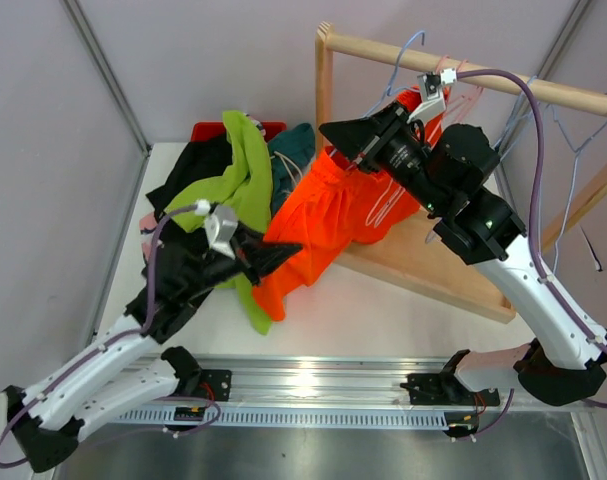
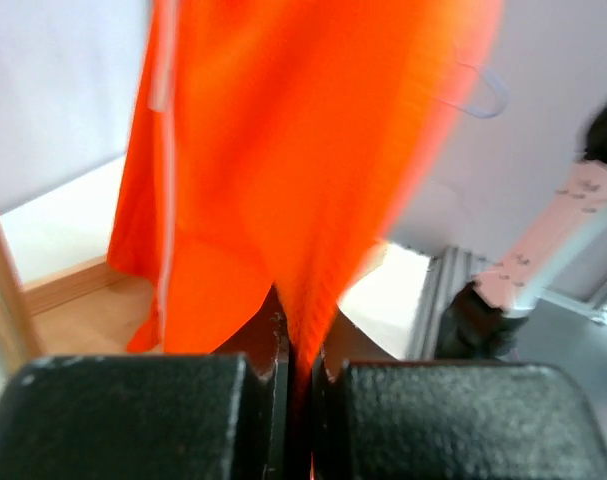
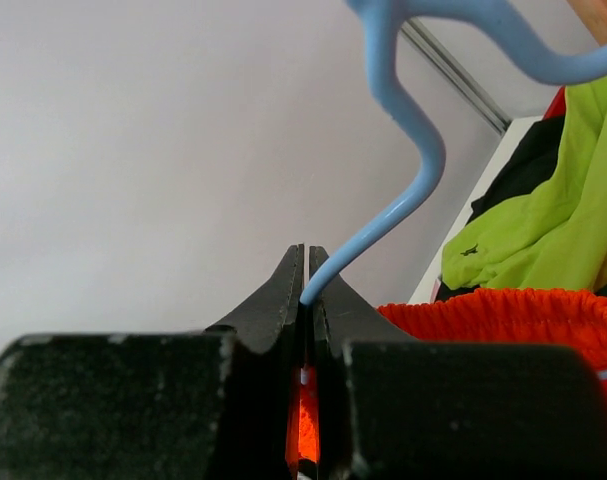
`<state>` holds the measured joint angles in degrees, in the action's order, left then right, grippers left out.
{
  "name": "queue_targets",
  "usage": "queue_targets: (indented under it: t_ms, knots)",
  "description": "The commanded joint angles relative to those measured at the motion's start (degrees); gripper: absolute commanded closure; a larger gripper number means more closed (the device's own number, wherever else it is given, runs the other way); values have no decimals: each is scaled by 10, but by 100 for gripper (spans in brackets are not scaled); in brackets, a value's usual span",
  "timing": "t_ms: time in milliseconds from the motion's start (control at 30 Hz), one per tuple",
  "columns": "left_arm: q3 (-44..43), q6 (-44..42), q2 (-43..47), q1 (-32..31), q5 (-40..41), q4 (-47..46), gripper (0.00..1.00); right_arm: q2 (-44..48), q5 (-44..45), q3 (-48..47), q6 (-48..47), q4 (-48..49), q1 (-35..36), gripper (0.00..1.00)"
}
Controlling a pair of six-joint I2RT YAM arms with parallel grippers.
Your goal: Remove the shorts from the hanger
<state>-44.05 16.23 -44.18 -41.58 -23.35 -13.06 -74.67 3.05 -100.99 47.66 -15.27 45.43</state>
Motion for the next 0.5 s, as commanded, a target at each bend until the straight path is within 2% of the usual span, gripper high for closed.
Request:
queue_targets:
  t_ms: [0,133,167,233,333,467]
  knots:
    - [63,-6,81,-60,75,1,100,22,-20,-20,7,67,-14,100]
    - [148,8,223,-194,186,49,100,18,-24,-29,13,64,-33,100]
    - [155,15,243,-215,230,61,100,19,-24,-30,14,65,-41,100]
    - [178,20,273,-260,268,101,100,21,-23,-29,16,65,-48,100]
    - [204,28,306,-294,312,127,100,23,-24,-27,21,67,-61,100]
    - [230,31,276,-300,321,108,100,21,-44,-30,30,73,-74,100]
